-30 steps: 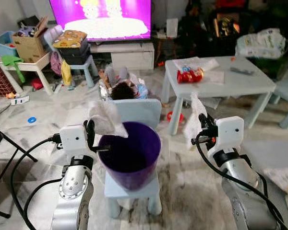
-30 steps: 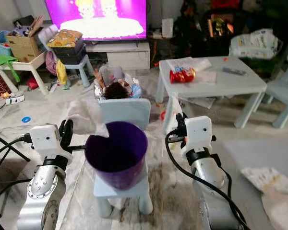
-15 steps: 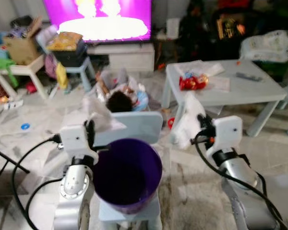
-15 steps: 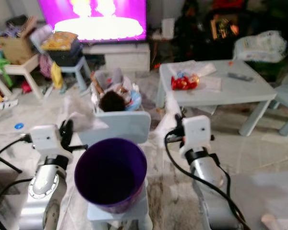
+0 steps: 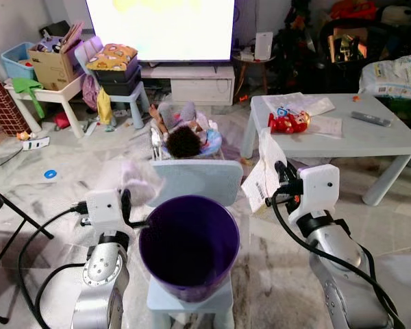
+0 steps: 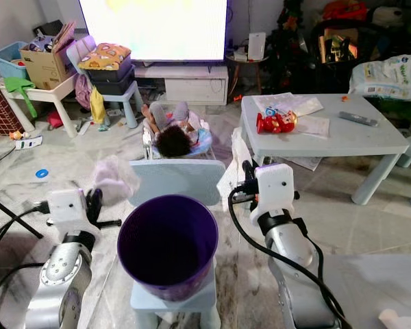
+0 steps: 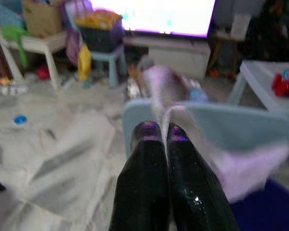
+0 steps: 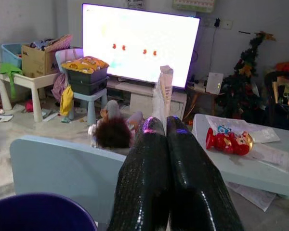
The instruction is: Picking trash to rubbish bin
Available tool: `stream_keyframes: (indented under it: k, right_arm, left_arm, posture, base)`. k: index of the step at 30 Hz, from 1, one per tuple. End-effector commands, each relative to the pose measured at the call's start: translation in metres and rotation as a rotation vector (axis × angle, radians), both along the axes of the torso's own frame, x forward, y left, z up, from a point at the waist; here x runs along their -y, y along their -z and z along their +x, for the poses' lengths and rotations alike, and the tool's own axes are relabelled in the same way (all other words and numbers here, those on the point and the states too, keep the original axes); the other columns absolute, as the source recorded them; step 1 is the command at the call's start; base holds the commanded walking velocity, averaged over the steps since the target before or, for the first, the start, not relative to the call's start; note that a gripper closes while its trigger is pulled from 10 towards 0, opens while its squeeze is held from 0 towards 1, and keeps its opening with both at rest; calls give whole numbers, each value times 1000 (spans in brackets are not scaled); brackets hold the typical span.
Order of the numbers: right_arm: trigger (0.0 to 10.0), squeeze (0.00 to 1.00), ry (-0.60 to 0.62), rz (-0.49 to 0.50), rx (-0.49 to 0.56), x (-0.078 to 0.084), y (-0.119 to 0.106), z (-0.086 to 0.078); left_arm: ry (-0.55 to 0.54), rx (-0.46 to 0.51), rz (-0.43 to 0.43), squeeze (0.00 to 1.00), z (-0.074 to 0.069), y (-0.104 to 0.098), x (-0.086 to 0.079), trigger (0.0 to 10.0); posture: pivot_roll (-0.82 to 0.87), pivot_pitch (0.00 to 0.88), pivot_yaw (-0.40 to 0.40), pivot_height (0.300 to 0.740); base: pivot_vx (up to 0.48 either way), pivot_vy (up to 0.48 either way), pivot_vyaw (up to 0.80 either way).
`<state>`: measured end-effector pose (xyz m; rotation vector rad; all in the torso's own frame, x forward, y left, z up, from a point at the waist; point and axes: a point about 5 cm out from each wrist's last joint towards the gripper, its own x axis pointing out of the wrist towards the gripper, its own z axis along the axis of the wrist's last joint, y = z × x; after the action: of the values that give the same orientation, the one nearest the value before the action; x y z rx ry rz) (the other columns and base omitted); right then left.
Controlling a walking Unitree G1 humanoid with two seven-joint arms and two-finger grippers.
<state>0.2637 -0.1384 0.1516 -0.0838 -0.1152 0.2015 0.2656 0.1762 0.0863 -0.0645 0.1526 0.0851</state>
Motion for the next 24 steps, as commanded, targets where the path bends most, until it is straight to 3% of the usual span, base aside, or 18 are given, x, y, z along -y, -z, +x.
stream_keyframes:
  k: [1,4,5,9,12,18,19,23,24]
  right_arm:
    - [10000,0,-3,1,15,2,-6,-2]
    - [10000,0,-2,-6,13,5,-8,-4]
    - [10000,0,1,-12,9,7,-9,-6]
    - [10000,0,1,-29,1,13,-10,-10]
    - [10000,0,-2,-46,-1,16,-13,-12]
    - [10000,0,-7,-66,1,20,-20,-14]
    - [10000,0,-7,-73,2,21,-22,-15]
    - [10000,0,-2,-80,4,23,-24,-18]
    - [10000,0,6,-84,7,24,-25,-19]
  left_arm:
    - [-6,-27,-12,0,6,2,-5,0]
    - [-15,-107,-24,0,12,13,-15,0]
    - [-20,-197,-46,0,14,26,-21,0]
    - [9,-297,-85,0,14,44,-26,0]
    - [44,-365,-132,0,12,61,-26,0]
    - [144,-437,-165,0,12,75,-15,78]
    - [162,-437,-173,0,15,76,-11,2157]
    - [194,-443,-187,0,19,77,-6,2706]
    - [211,-447,-188,0,21,76,-2,4157]
  posture:
    - [21,31,-17,740]
    - [4,48,-25,740]
    - [-2,53,-27,740]
    - [-28,72,-47,740]
    - [-46,78,-60,740]
    - [-73,90,-77,740]
    - [-85,92,-76,740]
    - [-111,93,-73,740]
    - [-126,93,-69,740]
  base:
    - [0,0,0]
    - [0,0,0]
    - [0,0,0]
    - [0,0,0]
    - [0,0,0]
    - [0,0,0]
    - [0,0,0]
    - [0,0,0]
    - [0,0,0]
